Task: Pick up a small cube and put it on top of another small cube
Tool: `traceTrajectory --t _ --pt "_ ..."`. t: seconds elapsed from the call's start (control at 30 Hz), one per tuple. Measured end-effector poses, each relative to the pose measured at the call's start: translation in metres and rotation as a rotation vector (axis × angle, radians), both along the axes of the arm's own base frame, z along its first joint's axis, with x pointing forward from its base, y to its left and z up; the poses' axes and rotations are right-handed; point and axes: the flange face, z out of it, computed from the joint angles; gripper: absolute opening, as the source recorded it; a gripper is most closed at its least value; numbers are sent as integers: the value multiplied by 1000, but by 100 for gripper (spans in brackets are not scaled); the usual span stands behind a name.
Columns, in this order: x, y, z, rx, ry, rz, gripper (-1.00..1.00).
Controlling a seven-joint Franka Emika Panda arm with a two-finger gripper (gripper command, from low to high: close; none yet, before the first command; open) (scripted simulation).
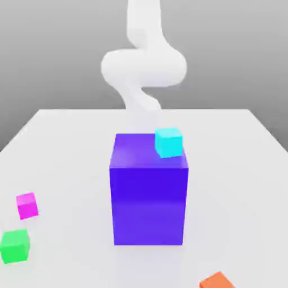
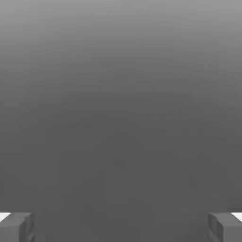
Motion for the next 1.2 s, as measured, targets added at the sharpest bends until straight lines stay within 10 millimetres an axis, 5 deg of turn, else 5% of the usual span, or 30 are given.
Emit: traceTrajectory --t 0.17,0.33,0.47,0.6,0.73,0.93,0.97,1.2 --pt "40 -81 -104 66 154 -210 0" --pt "37 -162 -212 145 295 -420 0" --pt "8 -218 -298 219 403 -589 0" --pt "-47 -266 -381 307 504 -779 0" --pt "-108 -285 -456 394 604 -935 0" --pt "-119 -286 -526 410 629 -963 0" --pt "-120 -286 -534 410 629 -963 -100" --pt "-120 -285 -534 411 629 -964 -100"
